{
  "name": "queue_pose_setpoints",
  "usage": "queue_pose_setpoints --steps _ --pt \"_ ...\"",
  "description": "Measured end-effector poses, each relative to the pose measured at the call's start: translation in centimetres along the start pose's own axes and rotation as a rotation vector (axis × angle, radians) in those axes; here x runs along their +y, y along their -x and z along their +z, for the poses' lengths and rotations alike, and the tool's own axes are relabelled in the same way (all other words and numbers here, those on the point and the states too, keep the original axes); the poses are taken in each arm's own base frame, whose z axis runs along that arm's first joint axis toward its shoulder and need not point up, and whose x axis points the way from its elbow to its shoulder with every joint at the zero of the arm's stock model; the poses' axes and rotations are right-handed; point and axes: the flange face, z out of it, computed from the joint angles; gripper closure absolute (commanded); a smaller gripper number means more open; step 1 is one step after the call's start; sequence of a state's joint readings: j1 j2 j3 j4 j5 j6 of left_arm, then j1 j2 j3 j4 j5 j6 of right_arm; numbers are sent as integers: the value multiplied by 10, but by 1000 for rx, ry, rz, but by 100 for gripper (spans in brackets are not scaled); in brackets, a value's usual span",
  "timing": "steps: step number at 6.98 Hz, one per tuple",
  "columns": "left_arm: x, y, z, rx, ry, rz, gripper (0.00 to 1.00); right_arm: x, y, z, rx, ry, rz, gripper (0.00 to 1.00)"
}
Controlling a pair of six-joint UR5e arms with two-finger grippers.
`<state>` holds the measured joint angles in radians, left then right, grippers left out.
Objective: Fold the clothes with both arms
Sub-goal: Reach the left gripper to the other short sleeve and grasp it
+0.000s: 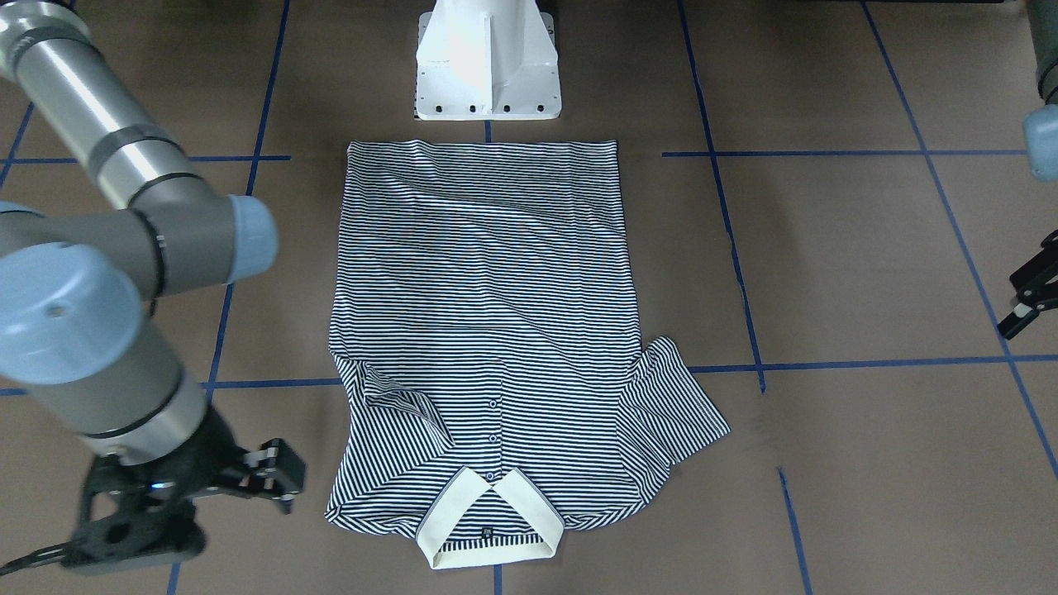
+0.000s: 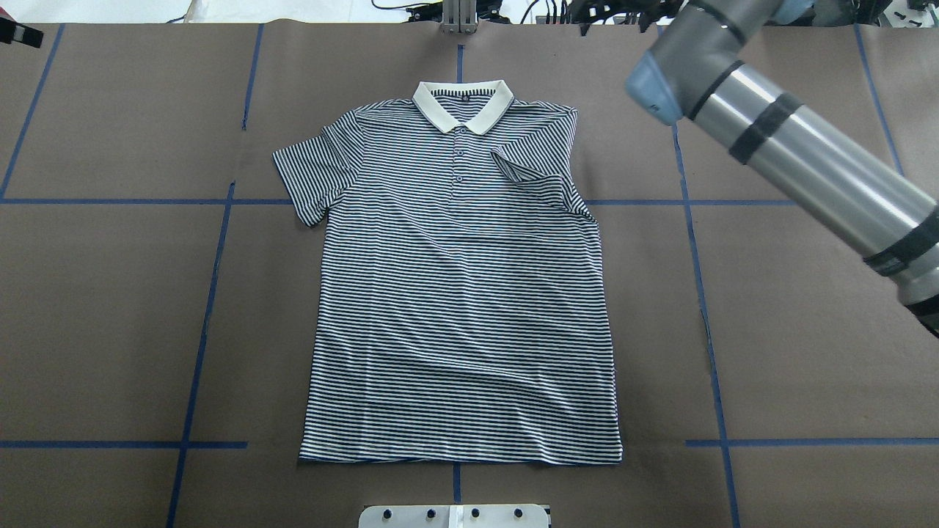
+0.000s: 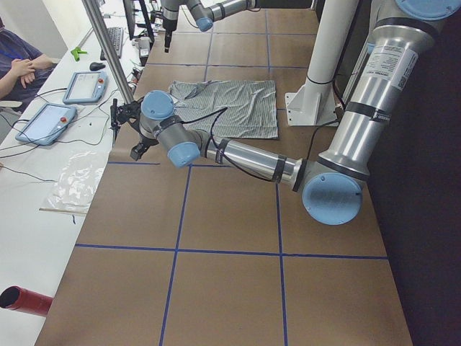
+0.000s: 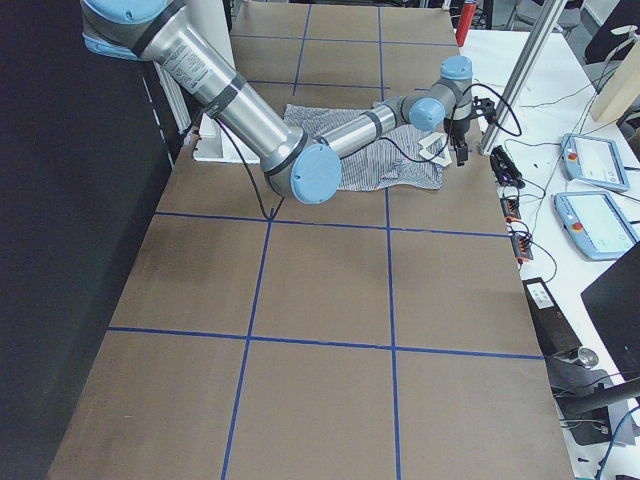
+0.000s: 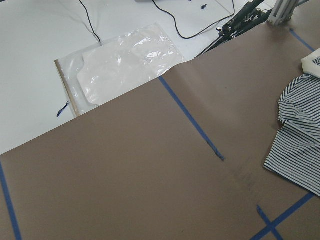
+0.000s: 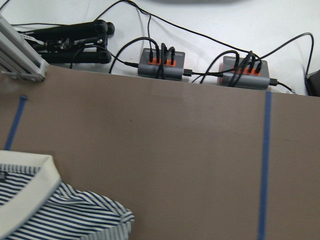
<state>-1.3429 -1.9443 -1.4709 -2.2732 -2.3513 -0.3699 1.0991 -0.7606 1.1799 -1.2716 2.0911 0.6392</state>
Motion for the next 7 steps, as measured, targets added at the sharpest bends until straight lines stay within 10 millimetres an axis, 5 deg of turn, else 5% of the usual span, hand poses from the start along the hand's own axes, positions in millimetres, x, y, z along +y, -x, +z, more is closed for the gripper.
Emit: queue_pose_setpoints --steps 2,3,4,7 --pt "-7 -69 75 -15 -20 -62 6 14 -131 -21 -19 35 -103 0" --pt "3 -105 117 -45 -24 -149 25 25 -167 -25 -26 43 -124 0" --pt "13 -135 151 -75 -35 -265 39 34 -183 -27 -29 44 -134 0" --pt "49 -195 226 -142 -52 -516 40 42 -191 -30 -29 41 -136 0"
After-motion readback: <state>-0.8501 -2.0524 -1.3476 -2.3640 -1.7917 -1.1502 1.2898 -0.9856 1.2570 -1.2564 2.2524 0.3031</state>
